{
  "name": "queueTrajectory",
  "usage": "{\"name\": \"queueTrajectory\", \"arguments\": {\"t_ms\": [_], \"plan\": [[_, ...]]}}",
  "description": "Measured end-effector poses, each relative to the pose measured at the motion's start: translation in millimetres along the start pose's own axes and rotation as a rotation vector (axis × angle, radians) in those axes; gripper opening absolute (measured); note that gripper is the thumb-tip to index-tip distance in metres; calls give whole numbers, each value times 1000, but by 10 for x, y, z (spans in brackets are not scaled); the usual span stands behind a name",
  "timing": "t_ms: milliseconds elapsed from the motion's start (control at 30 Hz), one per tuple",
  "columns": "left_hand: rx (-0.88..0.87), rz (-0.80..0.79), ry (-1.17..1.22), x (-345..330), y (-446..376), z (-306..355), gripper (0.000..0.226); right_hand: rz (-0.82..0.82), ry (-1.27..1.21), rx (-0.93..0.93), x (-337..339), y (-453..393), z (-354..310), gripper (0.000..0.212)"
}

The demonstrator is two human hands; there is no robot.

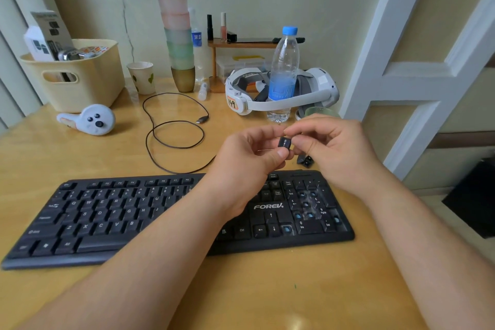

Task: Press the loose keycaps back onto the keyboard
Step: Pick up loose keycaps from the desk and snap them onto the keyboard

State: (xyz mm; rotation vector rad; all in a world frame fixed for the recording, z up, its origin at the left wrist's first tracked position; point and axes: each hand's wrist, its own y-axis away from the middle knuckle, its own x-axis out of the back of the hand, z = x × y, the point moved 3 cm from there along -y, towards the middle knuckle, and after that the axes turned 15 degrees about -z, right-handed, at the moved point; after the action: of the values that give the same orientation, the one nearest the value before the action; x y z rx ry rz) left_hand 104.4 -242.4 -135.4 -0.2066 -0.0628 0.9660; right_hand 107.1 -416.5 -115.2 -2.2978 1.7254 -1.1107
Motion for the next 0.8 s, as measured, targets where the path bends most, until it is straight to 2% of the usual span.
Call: {"name": "queueTrajectory", "arguments": {"t_ms": [267,667,800], "plan": [[2,61,-95,31,-4,-26,26,-22,24,-3,17,10,19,31],[6,89,-173,73,1,-45,28,-157,37,-82,45,29,18,35],[4,82,-165,74,7,-40,28,-141,87,-97,73,30,23,32]]}}
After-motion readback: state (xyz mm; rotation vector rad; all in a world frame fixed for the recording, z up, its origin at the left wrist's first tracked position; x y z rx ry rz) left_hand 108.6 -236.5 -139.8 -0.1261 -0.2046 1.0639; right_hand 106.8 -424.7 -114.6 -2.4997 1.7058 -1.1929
